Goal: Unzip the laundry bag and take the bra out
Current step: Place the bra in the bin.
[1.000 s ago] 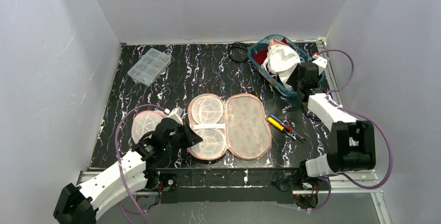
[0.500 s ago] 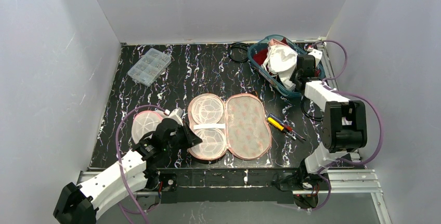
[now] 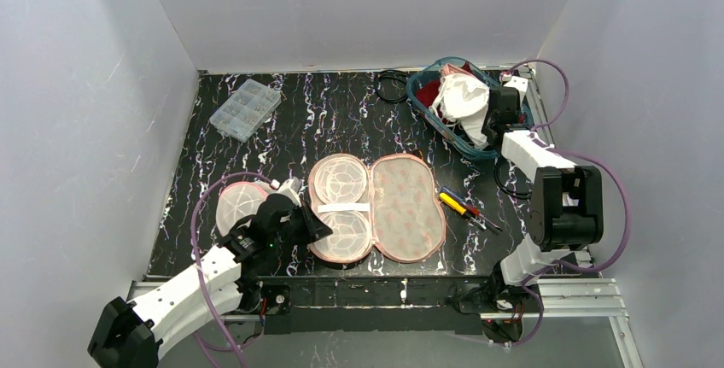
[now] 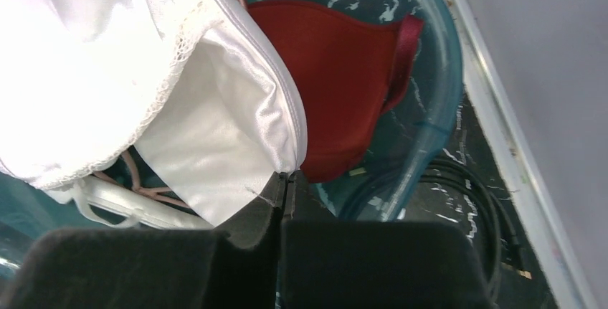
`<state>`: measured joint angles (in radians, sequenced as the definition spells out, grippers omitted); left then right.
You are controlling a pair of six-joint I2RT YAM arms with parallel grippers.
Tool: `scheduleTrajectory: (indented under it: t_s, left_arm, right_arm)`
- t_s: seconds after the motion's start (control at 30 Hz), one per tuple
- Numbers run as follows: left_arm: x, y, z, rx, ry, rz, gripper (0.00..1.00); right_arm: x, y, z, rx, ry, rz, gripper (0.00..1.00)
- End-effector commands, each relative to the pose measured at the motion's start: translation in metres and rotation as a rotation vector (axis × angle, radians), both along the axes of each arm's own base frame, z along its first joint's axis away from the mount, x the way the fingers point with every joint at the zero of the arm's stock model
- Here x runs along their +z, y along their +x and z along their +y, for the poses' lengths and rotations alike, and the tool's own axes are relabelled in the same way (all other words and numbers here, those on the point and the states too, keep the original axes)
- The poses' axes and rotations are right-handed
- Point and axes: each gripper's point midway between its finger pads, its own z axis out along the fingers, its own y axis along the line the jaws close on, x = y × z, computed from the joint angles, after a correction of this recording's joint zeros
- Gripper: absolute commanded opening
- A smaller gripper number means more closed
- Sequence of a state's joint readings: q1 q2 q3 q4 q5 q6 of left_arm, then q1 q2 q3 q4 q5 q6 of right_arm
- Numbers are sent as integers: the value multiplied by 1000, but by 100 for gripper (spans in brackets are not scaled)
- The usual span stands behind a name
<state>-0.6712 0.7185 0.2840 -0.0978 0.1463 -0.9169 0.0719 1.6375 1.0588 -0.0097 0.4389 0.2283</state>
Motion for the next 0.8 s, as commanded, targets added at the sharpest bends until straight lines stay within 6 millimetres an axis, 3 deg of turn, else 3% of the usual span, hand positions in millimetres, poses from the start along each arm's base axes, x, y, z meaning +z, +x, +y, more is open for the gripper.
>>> scheduleTrajectory:
  t_s: [0.0,0.2,0.33,0.37,0.5,0.63,0.77]
  left_arm:
    - [0,0,-5,-19,-16,-6,8]
    - [5,2,-11,-37,-33,-14,8]
    - [4,0,-8,-35,-34,-17,8]
    - [3,-1,-8,-32,-33,-17,8]
    - [2,-1,-7,-32,-31,-16,8]
    - [1,-1,-7,-33,-28,-13,8]
    - [0,0,-9,-31,-30,-5,8]
  right_arm:
    - [53,1,-24,-6,-163,-45,1]
    - [60,-2,-35,31,-288,6,1]
    - [49,-2,-36,84,-345,56,1]
    - [44,-3,-37,80,-346,68,5]
    - [41,-3,-39,35,-320,67,49]
    - [86,3,-44,-53,-297,-58,61]
    - [135,18,-33,-72,-194,-221,61]
